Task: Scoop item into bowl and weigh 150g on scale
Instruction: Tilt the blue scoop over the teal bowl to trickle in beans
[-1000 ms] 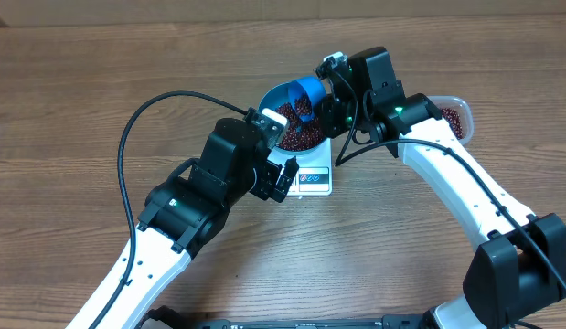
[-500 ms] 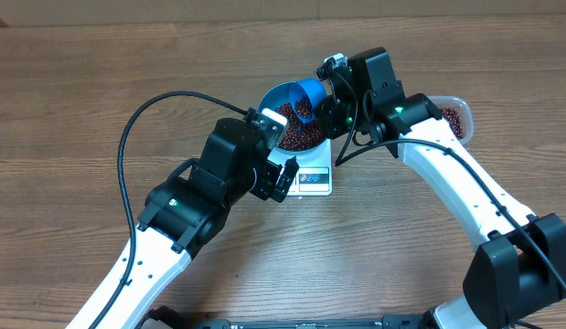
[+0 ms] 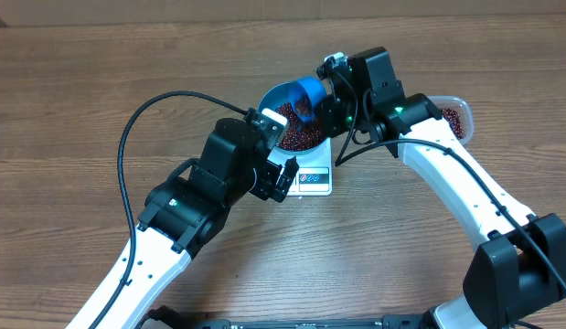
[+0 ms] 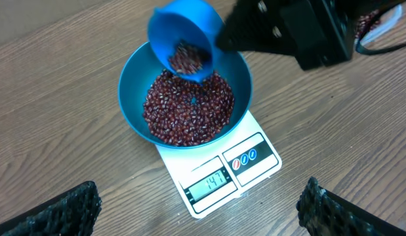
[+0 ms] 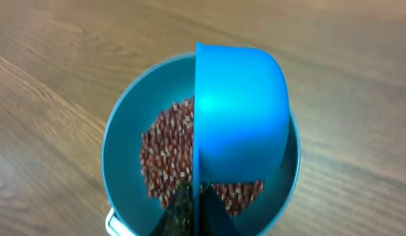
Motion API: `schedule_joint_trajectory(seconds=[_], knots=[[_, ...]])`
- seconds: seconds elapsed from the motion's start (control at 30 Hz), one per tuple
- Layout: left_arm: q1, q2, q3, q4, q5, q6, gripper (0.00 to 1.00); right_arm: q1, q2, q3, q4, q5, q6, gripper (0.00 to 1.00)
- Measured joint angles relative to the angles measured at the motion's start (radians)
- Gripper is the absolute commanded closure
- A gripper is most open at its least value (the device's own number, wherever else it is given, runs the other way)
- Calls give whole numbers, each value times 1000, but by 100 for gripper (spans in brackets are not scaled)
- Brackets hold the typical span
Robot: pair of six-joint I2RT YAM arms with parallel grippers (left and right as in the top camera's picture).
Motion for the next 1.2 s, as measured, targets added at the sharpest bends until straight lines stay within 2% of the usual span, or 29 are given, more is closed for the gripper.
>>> schedule_joint_trajectory(seconds=[0.17,0.37,0.53,0.67,0.8,0.97,1.2], knots=[[0,0,0,0,0,0,0,0,-1,0,-79,3,0,96],[0,0,0,0,0,0,0,0,-1,0,-31,3,0,96],[0,0,0,0,0,0,1,0,-1,0,-63,6,0,96],[0,0,0,-4,0,0,0,0,-2,0,5,6,0,96],[0,0,0,-4,0,0,0,0,-2,0,-60,6,0,96],[0,0,0,-4,0,0,1,0,-2,0,-24,6,0,96],[0,0,0,-4,0,0,1,0,-2,0,-64,6,0,96]])
